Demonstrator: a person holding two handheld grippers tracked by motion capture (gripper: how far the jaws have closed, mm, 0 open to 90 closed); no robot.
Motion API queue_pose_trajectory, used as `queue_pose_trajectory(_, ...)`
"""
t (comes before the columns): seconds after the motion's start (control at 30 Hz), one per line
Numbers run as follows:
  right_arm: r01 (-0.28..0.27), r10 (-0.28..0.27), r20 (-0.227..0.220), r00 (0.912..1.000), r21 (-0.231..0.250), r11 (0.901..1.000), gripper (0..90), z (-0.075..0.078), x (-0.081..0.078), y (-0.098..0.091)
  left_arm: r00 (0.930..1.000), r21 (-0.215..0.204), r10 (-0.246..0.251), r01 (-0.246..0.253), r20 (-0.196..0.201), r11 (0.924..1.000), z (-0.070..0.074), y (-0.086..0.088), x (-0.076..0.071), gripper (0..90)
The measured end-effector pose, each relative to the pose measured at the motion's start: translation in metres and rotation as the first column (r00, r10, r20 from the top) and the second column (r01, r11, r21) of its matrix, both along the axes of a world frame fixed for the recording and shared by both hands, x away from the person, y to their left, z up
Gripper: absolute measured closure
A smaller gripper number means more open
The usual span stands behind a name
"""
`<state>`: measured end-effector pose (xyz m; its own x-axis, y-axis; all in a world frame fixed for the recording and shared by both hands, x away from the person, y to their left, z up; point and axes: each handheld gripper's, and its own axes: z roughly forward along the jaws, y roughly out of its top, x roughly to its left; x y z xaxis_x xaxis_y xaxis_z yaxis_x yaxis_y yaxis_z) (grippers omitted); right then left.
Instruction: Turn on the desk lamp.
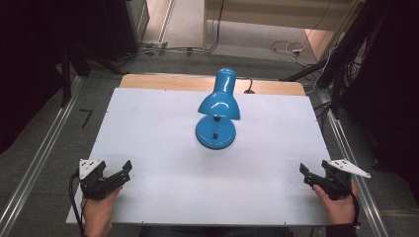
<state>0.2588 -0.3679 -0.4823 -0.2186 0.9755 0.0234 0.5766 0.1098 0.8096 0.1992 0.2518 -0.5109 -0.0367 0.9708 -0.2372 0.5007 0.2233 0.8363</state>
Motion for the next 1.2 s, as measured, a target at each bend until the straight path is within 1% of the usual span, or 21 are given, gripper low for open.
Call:
queue_pose_trajectory(0.13,-0.013,0.013,-0.006,0.9999,0.008,0.9999,15.5,0.0,0.001,0.005,1.0,0.002,0.0,0.0,-0.003,1.0,0.0,0.0,0.0,10.3)
queue_pose_trajectory(0.3,-0.031,0.031,0.005,0.9995,-0.001,0.9995,15.5,-0.001,0.001,0.014,1.0,0.002,0.0,0.0,-0.003,1.0,0.0,0.0,0.0,10.3)
queue_pose_trajectory(0.57,-0.047,0.046,0.016,0.9988,0.012,0.9988,15.7,-0.002,0.006,0.022,1.0,0.005,-0.001,0.001,-0.006,1.0,0.0,0.0,0.0,10.3)
queue_pose_trajectory(0.67,-0.054,0.054,0.012,0.9985,0.023,0.9983,15.7,-0.002,0.008,0.025,1.0,0.005,0.001,-0.001,-0.005,1.0,0.0,0.0,0.0,10.3)
queue_pose_trajectory(0.73,-0.055,0.055,0.011,0.9984,0.017,0.9983,15.7,-0.002,0.009,0.026,1.0,0.006,0.001,-0.001,-0.006,1.0,0.0,0.0,-0.001,10.3)
queue_pose_trajectory(0.8,-0.068,0.068,0.003,0.9977,0.007,0.9977,15.5,-0.003,0.01,0.029,1.0,0.005,0.0,0.0,-0.006,1.0,-0.001,0.0,-0.001,10.3)
queue_pose_trajectory(0.93,-0.076,0.076,-0.005,0.9971,0.017,0.997,15.5,-0.003,0.011,0.033,1.0,0.002,0.0,0.0,-0.005,1.0,0.0,0.0,-0.001,10.3)
queue_pose_trajectory(1.2,-0.103,0.103,-0.001,0.9946,0.011,0.9946,15.3,-0.001,0.012,0.045,1.0,0.005,-0.004,0.004,-0.006,1.0,0.0,-0.001,-0.001,10.3)
